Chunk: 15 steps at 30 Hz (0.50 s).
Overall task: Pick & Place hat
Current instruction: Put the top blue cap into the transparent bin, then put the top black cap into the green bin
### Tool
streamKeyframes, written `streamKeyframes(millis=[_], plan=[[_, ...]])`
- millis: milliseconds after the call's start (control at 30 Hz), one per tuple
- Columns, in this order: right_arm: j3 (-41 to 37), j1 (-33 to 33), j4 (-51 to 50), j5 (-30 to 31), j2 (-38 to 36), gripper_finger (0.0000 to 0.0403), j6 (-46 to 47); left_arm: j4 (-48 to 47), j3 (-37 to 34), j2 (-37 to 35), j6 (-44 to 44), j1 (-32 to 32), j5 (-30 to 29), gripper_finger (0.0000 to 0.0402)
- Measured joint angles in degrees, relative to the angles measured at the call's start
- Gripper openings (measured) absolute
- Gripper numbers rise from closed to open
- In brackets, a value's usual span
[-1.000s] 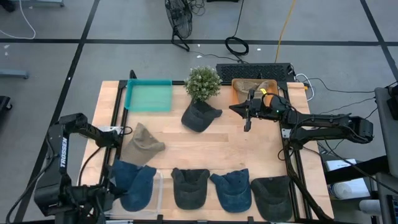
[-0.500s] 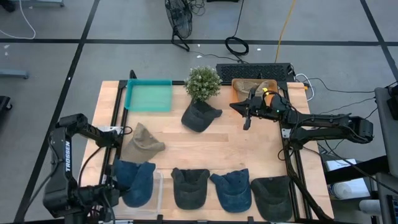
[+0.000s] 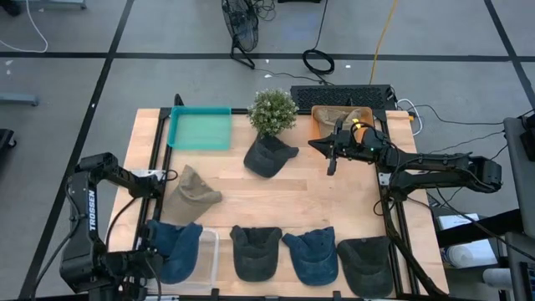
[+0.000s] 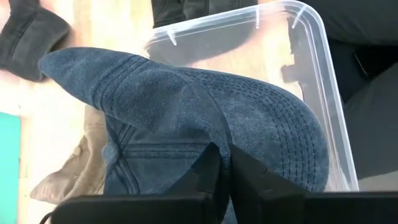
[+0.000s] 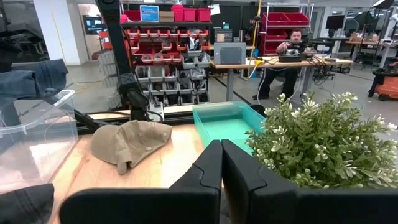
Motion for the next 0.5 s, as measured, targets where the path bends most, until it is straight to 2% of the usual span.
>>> streamKeyframes(millis=[133, 400, 500], plan=[[0.0, 0.0, 0.0, 0.0, 0.0, 0.0, 1.0, 0.0, -0.2, 0.0, -2.5, 0.0, 0.0, 0.0054], [0.0, 0.0, 0.0, 0.0, 0.0, 0.0, 1.0, -0.8, -2.8, 0.0, -2.6, 0.4, 2.5, 0.0184], [0.0, 0.0, 0.0, 0.0, 0.0, 0.0, 1.0, -1.4, -2.8, 0.0, -1.2, 1.1, 2.6, 0.0217]])
